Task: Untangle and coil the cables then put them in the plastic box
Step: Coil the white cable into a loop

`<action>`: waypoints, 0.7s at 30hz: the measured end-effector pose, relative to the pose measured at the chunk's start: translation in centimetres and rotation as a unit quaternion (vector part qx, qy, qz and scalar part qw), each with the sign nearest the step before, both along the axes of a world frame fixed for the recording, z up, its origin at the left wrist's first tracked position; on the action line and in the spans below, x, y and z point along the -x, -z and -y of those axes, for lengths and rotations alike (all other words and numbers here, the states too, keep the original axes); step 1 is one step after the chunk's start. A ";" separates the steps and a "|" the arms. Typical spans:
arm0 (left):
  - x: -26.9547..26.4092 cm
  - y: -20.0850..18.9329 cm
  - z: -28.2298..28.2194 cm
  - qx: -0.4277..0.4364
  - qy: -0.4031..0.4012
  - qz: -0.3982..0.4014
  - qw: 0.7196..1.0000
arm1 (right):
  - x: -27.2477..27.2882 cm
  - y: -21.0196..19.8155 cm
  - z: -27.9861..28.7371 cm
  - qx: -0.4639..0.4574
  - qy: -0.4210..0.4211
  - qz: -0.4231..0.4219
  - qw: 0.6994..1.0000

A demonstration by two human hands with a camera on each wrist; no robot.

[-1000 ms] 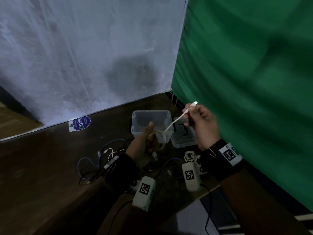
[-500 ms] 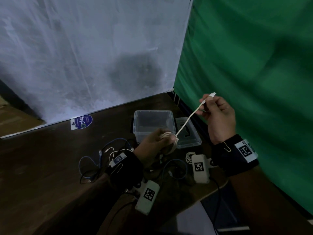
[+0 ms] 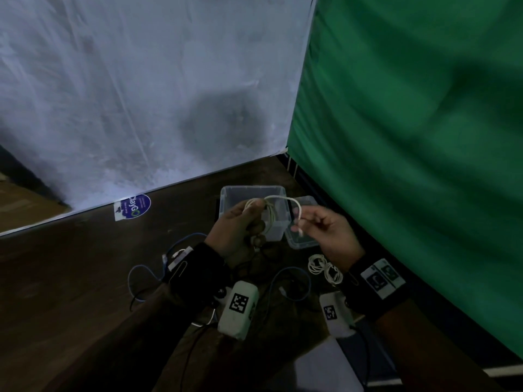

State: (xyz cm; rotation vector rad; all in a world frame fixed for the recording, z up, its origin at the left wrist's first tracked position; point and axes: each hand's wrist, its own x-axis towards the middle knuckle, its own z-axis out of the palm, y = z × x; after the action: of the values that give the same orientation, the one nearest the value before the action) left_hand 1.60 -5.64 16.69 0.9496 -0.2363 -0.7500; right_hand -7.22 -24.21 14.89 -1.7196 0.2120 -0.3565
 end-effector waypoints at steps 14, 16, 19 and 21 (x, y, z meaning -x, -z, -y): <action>0.5 -0.5 -0.4 -0.023 0.059 -0.013 0.998 | -1.7 -1.1 -3.3 -0.318 0.016 0.025 0.948; 0.9 -0.8 -0.3 -0.010 0.069 -0.024 0.997 | -1.7 -0.9 -3.8 -0.305 0.011 -0.010 0.952; 1.5 -1.1 -0.1 0.003 0.039 -0.033 0.999 | -1.7 -0.1 -4.1 -0.257 0.024 -0.044 0.965; 1.4 -0.9 -0.1 0.002 0.009 -0.017 1.000 | -1.8 0.2 -4.2 -0.240 0.008 -0.057 0.969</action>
State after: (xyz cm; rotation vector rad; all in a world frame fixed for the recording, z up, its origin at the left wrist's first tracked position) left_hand 0.17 -5.53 17.60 0.9301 -0.2168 -0.7824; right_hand -5.41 -19.97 14.69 -1.2596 0.3645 -0.1967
